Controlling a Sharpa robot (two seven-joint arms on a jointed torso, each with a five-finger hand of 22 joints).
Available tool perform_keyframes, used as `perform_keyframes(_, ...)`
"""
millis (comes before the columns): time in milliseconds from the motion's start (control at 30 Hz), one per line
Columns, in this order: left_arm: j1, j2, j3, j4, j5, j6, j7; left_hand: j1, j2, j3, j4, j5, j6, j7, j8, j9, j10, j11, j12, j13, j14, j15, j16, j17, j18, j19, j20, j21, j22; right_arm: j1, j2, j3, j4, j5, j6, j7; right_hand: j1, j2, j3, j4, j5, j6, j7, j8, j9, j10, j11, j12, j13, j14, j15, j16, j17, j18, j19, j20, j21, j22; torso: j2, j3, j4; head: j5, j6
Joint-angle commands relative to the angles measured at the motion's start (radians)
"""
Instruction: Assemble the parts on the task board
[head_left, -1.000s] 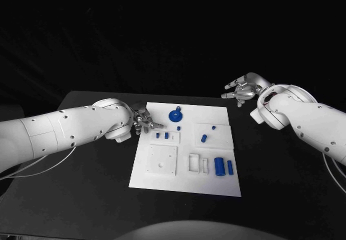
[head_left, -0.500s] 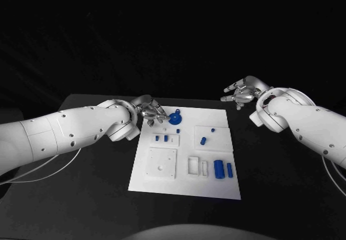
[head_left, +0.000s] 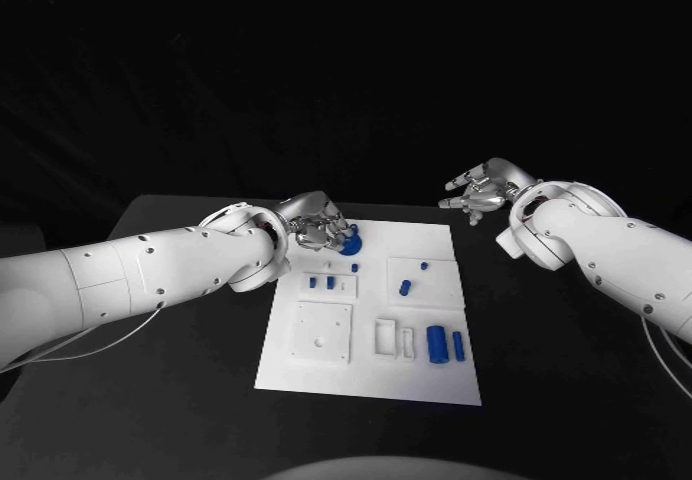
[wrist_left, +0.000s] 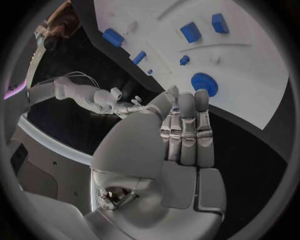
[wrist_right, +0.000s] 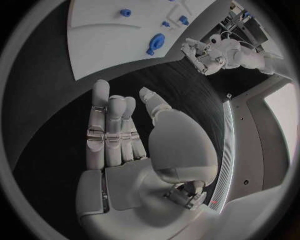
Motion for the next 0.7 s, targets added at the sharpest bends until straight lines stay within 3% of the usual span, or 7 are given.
perform_keyframes(33, 0.001, 0.020, -0.002, -0.014, -0.211, -0.027, 0.063, -0.028, -0.025, 0.004, -0.008, -0.004, -0.032, -0.001, -0.002, 0.000, -0.063, 0.016, -0.005, -0.003, 0.014, 0.012, -0.001, -0.001, 0.020, 0.000, 0.012, 0.015, 0.025, 0.000, 0.001, 0.000, 0.000, 0.007, 0.001, 0.020, -0.002, -0.002, 0.011, -0.001, 0.006, 0.004, 0.000, 0.003, 0.000, 0.015, 0.001, -0.064, -0.066, -0.001, -0.001, -0.039, -0.018, 0.004, 0.028, 0.004, -0.026, -0.037, 0.001, -0.0012, 0.0002, -0.001, 0.006)
perform_keyframes(233, 0.000, 0.057, -0.005, -0.045, -0.353, 0.029, 0.040, -0.067, -0.061, 0.014, 0.006, -0.035, -0.042, 0.003, -0.002, 0.001, -0.113, 0.025, -0.004, -0.001, 0.039, 0.019, 0.009, -0.002, 0.037, 0.022, 0.030, 0.009, 0.012, 0.000, 0.003, 0.000, -0.001, 0.017, -0.010, 0.030, -0.001, -0.006, 0.022, 0.004, 0.005, 0.005, 0.001, 0.003, 0.000, 0.035, 0.004, -0.183, -0.207, 0.005, 0.002, -0.108, -0.041, 0.010, 0.033, 0.008, -0.067, -0.117, 0.002, -0.0009, -0.0017, -0.003, 0.010)
perform_keyframes(267, 0.000, 0.064, -0.005, -0.050, -0.373, 0.043, 0.034, -0.070, -0.064, 0.010, 0.015, -0.064, -0.042, 0.005, -0.002, 0.001, -0.135, 0.030, -0.004, -0.002, 0.039, 0.022, 0.009, -0.003, 0.036, 0.024, 0.033, 0.003, 0.009, 0.000, 0.003, 0.000, -0.001, 0.018, -0.012, 0.032, -0.001, -0.007, 0.026, 0.005, 0.004, 0.004, 0.002, 0.003, 0.000, 0.026, 0.007, -0.221, -0.238, -0.003, 0.005, -0.126, -0.050, 0.010, 0.025, 0.011, -0.076, -0.128, 0.002, -0.0011, -0.0010, -0.007, 0.012)
perform_keyframes(333, 0.000, 0.075, -0.005, -0.060, -0.405, 0.066, 0.025, -0.051, -0.078, -0.015, 0.042, -0.067, -0.076, 0.005, -0.002, -0.001, -0.197, 0.038, -0.002, -0.001, 0.042, 0.023, 0.008, -0.007, 0.038, 0.036, 0.037, -0.015, -0.003, 0.000, 0.004, 0.000, -0.001, 0.022, -0.018, 0.035, -0.003, -0.016, 0.044, 0.009, 0.005, 0.006, 0.004, 0.003, 0.000, 0.078, 0.014, -0.388, -0.405, 0.006, 0.010, -0.196, -0.095, 0.011, 0.012, 0.018, -0.086, -0.191, 0.002, -0.0010, -0.0010, -0.013, 0.017)
perform_keyframes(467, -0.001, 0.097, -0.005, -0.080, -0.439, 0.096, 0.016, 0.000, -0.103, -0.045, 0.128, -0.071, -0.092, 0.005, -0.002, -0.001, -0.231, 0.041, -0.003, -0.002, 0.048, 0.022, 0.011, -0.015, 0.037, 0.063, 0.037, -0.057, -0.014, 0.000, 0.005, 0.000, -0.001, 0.029, -0.038, 0.045, -0.008, -0.014, 0.073, 0.019, 0.007, 0.008, 0.011, 0.005, 0.001, 0.100, 0.051, -0.609, -0.654, 0.003, 0.028, -0.253, -0.142, 0.020, -0.005, 0.036, -0.083, -0.296, 0.002, -0.0002, -0.0027, -0.016, 0.020)
perform_keyframes(533, -0.003, 0.106, -0.005, -0.088, -0.447, 0.104, 0.015, 0.011, -0.109, -0.046, 0.151, -0.071, -0.092, 0.006, -0.002, -0.002, -0.230, 0.041, -0.004, -0.002, 0.048, 0.022, 0.016, -0.016, 0.036, 0.074, 0.036, -0.074, -0.006, 0.000, 0.006, 0.000, -0.001, 0.036, -0.051, 0.052, -0.014, -0.020, 0.074, 0.022, 0.007, 0.007, 0.018, 0.003, 0.000, 0.088, 0.054, -0.635, -0.692, 0.002, 0.034, -0.256, -0.145, 0.022, -0.004, 0.037, -0.084, -0.313, 0.003, -0.0003, -0.0034, -0.016, 0.019)
perform_keyframes(700, -0.008, 0.126, -0.005, -0.104, -0.474, 0.105, 0.021, 0.003, -0.099, -0.035, 0.147, -0.042, -0.080, 0.007, -0.002, -0.001, -0.188, 0.035, -0.005, -0.003, 0.046, 0.019, 0.013, -0.019, 0.035, 0.074, 0.033, -0.080, 0.008, 0.000, 0.006, 0.000, -0.002, 0.080, -0.102, 0.088, -0.001, -0.026, 0.094, 0.010, 0.008, 0.001, 0.032, 0.002, 0.000, -0.006, 0.090, -0.639, -0.767, -0.094, 0.068, -0.334, -0.205, 0.020, -0.112, 0.068, -0.088, -0.395, 0.002, -0.0011, -0.0007, -0.024, 0.021)
